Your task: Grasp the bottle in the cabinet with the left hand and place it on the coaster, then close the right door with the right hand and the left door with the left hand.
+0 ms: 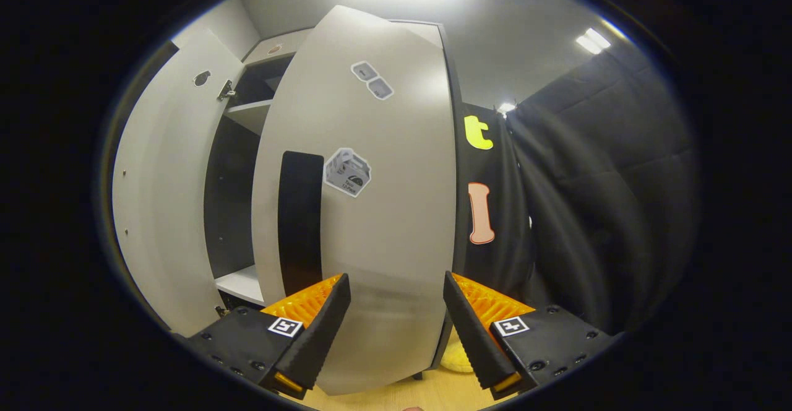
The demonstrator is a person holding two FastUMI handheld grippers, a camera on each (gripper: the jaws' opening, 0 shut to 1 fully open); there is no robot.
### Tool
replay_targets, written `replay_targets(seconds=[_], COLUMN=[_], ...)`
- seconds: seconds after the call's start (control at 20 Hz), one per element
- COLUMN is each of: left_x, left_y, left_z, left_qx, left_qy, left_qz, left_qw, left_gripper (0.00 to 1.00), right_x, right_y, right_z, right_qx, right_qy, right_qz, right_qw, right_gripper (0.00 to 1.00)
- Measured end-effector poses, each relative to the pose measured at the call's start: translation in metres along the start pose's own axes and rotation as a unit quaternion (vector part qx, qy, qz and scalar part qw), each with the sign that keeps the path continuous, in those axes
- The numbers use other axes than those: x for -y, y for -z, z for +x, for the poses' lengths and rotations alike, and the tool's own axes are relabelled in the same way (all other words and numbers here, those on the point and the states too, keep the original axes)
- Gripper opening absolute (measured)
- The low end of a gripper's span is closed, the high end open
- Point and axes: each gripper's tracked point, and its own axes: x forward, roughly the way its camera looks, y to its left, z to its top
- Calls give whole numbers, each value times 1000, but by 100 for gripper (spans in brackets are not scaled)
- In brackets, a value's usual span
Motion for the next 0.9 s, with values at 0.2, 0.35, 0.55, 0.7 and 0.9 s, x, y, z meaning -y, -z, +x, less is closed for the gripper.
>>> replay_targets(seconds=[0.2,0.35,0.55,0.7,0.9], left_x=[-12,-23,-30,-28,-15], left_y=[-24,-44,-64,-78,-97], left_z=[27,51,75,91,100], left_qx=[6,13,19,23,46], left_qy=[0,-4,-4,-4,1], left_qz=[-9,-4,-15,-32,-24], left_qw=[1000,1000,1000,999,999], left_gripper=[88,88,88,95,95], right_x=[14,34,57,74,95], right_y=[-6,5,20,32,34], right_z=[-14,-31,-49,-62,-82], right_qx=[16,6,-14,-29,-27], right_qy=[15,29,51,68,90], right_qz=[-13,-19,-12,-9,-10], right_qw=[1000,999,999,997,996], right_gripper=[94,96,96,94,96])
